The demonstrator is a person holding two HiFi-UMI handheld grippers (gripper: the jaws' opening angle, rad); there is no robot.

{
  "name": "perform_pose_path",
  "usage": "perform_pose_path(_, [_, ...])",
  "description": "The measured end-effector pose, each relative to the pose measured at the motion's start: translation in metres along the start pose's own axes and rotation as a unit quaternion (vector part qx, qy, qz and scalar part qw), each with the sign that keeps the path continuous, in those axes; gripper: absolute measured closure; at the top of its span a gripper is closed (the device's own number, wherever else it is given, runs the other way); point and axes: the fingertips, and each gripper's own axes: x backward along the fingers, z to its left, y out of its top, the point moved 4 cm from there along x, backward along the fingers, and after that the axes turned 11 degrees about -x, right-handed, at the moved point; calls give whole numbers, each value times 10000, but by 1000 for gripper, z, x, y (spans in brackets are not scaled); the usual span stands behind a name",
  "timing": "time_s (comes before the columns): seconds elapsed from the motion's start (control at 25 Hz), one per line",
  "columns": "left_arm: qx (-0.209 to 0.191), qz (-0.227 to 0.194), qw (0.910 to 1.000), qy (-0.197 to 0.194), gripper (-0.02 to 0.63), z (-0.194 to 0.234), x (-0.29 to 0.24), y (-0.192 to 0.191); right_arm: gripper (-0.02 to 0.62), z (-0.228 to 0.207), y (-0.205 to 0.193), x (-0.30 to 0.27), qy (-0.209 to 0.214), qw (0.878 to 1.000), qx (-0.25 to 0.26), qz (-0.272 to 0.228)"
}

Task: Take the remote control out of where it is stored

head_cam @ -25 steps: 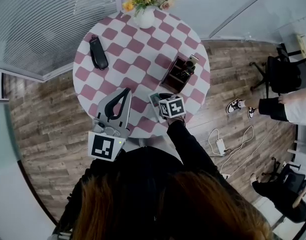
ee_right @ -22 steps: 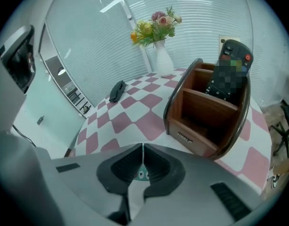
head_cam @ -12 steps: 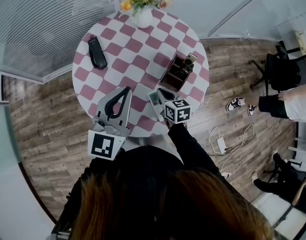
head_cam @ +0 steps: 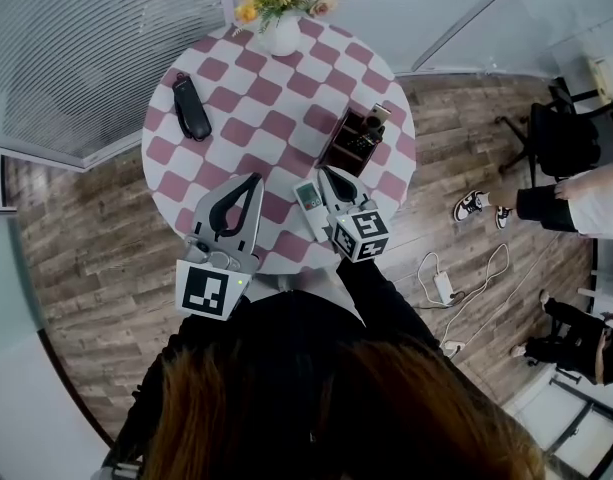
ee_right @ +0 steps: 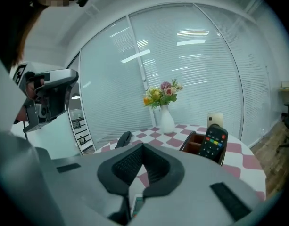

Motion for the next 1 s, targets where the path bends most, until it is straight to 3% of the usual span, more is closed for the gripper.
perform_pose_path(0.76, [-25,-110,9999,-76,597,-2,-3,0,581,52,92,61,50,9947,271,-995])
perform_pose_path(1.0, [-136,-52,9999,-86,597,-2,-4,-3,581,65,103,73,66,9936,250,-1100])
